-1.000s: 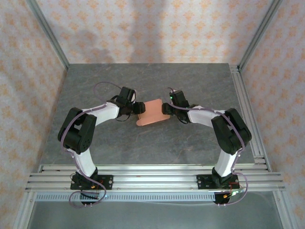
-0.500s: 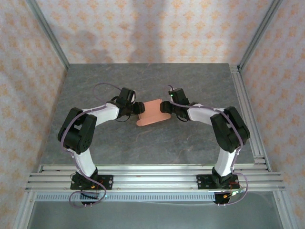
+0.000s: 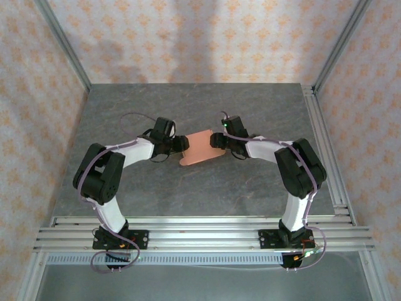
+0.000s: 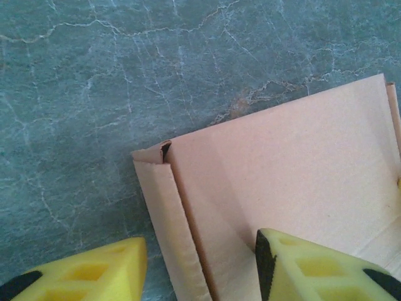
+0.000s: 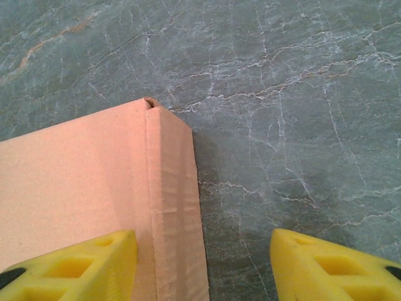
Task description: Fold the paper box
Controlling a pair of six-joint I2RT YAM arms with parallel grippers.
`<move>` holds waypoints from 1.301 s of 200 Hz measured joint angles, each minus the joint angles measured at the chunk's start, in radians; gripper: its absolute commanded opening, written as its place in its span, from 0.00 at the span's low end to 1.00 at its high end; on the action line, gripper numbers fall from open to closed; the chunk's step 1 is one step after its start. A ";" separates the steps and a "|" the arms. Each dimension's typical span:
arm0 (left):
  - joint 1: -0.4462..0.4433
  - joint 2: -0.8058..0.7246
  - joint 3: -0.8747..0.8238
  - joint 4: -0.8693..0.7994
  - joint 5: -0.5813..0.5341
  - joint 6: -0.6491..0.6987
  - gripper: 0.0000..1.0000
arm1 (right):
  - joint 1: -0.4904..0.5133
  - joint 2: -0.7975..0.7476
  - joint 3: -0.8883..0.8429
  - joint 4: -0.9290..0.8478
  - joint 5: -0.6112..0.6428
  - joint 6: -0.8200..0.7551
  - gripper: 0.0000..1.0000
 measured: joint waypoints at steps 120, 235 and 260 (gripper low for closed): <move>0.047 -0.023 -0.053 0.072 0.066 -0.034 0.14 | -0.013 0.021 0.028 0.001 -0.053 0.036 0.72; 0.126 0.020 -0.088 0.203 0.243 -0.050 0.04 | -0.116 0.021 -0.010 0.142 -0.330 0.221 0.80; 0.132 0.025 -0.092 0.215 0.259 -0.057 0.04 | -0.116 0.025 -0.010 0.149 -0.389 0.253 0.74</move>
